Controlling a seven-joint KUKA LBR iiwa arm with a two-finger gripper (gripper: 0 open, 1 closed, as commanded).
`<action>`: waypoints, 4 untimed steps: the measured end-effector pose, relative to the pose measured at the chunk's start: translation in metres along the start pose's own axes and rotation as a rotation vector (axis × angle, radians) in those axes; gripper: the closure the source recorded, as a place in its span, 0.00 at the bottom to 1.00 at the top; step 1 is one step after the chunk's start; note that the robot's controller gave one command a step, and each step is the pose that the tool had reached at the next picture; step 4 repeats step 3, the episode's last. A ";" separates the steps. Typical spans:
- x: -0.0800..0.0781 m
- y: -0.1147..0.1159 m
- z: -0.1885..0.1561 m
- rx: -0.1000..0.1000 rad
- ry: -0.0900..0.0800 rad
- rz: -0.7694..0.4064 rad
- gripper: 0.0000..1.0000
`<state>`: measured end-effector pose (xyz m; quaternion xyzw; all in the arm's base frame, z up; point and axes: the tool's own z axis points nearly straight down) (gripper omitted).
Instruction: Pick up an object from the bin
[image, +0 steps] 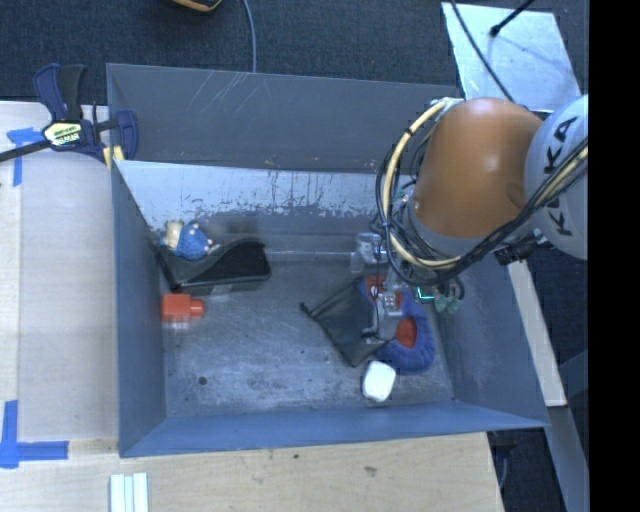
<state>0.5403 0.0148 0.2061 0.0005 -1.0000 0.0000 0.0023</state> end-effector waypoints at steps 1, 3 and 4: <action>-0.014 -0.005 0.132 0.000 0.000 -0.066 0.00; -0.013 0.014 -0.034 0.000 -0.017 -0.088 1.00; -0.013 0.014 -0.034 0.000 -0.017 -0.088 1.00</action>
Offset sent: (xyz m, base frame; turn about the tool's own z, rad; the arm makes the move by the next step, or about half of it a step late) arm 0.0146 -0.0044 -0.1277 -0.0660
